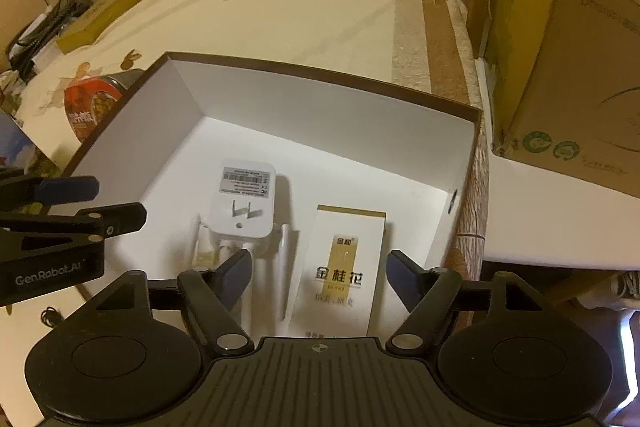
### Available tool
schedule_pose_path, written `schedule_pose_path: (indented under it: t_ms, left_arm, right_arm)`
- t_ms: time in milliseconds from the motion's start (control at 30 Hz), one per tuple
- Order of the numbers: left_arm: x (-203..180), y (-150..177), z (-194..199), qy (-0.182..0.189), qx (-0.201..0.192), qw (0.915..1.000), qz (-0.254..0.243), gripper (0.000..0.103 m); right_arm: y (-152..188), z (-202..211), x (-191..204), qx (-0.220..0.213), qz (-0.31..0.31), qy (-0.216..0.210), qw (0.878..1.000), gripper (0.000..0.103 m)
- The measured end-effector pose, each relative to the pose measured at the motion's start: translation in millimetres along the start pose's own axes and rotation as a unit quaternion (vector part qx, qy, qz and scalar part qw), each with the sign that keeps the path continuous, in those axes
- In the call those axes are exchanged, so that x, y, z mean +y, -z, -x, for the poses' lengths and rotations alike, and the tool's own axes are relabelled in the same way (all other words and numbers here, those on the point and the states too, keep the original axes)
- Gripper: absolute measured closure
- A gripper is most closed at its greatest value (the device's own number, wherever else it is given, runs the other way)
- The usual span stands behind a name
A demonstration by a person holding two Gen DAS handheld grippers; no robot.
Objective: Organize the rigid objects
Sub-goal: 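Lower both items into the brown box and open both tools, then withdraw both tools from the box toward the remaining loose items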
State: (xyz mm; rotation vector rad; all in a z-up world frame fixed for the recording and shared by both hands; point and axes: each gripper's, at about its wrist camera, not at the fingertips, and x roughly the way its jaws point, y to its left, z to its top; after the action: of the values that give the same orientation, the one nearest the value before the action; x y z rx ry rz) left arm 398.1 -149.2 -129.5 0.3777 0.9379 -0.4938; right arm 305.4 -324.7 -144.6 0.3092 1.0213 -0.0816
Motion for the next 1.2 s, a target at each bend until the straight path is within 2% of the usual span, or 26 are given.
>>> schedule_pose_path:
  t_ms: [467, 833, 1200]
  left_arm:
    - [3, 29, 52, 0.004, -0.009, 0.9984, 0.056, 0.051]
    - [11, 69, 91, -0.013, -0.012, 0.9943, 0.105, 0.051]
    - [22, 121, 121, -0.035, -0.013, 0.9883, 0.148, 0.051]
  right_arm:
    - [20, 42, 4, -0.013, 0.007, -0.005, 1.000, 0.029]
    - [50, 73, 13, -0.015, 0.031, -0.033, 0.999, 0.029]
    - [87, 88, 26, 0.003, 0.055, -0.074, 0.996, 0.029]
